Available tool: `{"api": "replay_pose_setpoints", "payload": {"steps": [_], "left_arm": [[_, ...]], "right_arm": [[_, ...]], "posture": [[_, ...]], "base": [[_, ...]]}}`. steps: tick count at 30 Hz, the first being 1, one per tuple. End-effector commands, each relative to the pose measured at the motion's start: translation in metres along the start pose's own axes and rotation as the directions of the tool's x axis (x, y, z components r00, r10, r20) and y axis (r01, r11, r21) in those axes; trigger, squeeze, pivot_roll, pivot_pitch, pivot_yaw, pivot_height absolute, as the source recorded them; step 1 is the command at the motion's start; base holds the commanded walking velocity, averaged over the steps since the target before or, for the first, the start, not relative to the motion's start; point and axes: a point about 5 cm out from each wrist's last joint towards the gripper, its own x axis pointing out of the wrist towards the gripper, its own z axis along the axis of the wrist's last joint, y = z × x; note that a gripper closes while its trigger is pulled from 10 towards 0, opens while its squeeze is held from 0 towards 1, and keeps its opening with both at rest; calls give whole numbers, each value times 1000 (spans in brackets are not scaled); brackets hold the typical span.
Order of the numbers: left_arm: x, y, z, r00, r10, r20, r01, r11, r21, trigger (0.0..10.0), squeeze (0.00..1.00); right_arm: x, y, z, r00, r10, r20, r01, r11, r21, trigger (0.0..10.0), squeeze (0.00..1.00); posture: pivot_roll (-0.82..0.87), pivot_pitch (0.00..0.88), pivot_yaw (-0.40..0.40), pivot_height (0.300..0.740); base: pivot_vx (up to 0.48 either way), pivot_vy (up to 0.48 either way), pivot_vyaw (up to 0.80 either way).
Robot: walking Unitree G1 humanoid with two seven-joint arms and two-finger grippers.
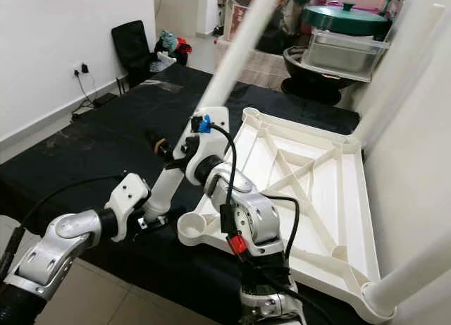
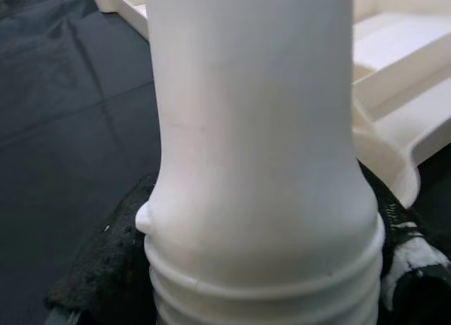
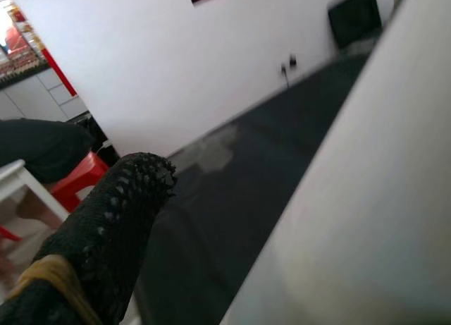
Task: Building children table
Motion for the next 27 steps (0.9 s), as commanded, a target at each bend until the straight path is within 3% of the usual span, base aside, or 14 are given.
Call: {"api": "replay_pose_setpoints", "payload": {"steps": [1,8,9,11,12,15,17,20,21,27], "left_arm": [[0,-6,2,998,-58,5,57,996,67,314,0],[-2,-8,-1,997,-79,-12,80,991,106,0,0],[-1,-10,-1,996,-83,-11,84,990,118,0,0],[0,-11,-1,996,-86,-10,86,988,124,0,0],[0,-13,-1,996,-89,-8,89,987,130,0,0],[1,-14,-1,996,-91,-7,91,987,135,0,0],[2,-14,-2,996,-91,-4,91,986,141,0,0],[2,-14,-2,996,-91,-4,91,986,141,0,0],[2,-15,-3,996,-87,-7,87,985,151,118,0],[3,-14,-5,997,-73,-7,73,984,160,0,0]], "right_arm": [[3,-5,-10,997,-36,-68,42,995,92,10000,1000],[9,-9,-19,989,-61,-134,95,961,260,10000,1000],[10,-9,-22,987,-63,-149,109,938,329,8471,0],[11,-10,-25,985,-63,-158,118,921,372,8471,0],[11,-11,-26,985,-78,-154,137,898,418,0,0],[11,-12,-26,984,-90,-152,149,882,448,0,0],[11,-13,-24,984,-104,-146,166,838,519,0,0],[11,-13,-24,984,-104,-146,166,838,519,0,0],[11,-10,-21,986,-93,-140,157,810,565,0,0],[10,-7,-14,989,-88,-117,142,782,607,0,0]], "posture": [[59,0,-105,740],[57,0,-105,740],[57,0,-107,740],[57,0,-107,740],[55,0,-107,740],[55,0,-107,740],[55,0,-107,740],[55,0,-107,740],[55,0,-104,740],[55,0,-104,740]], "base": [[0,0,0],[0,0,0],[0,0,0],[0,0,0],[0,0,0],[0,0,0],[0,0,0],[0,0,0],[0,0,0],[0,0,0]]}}
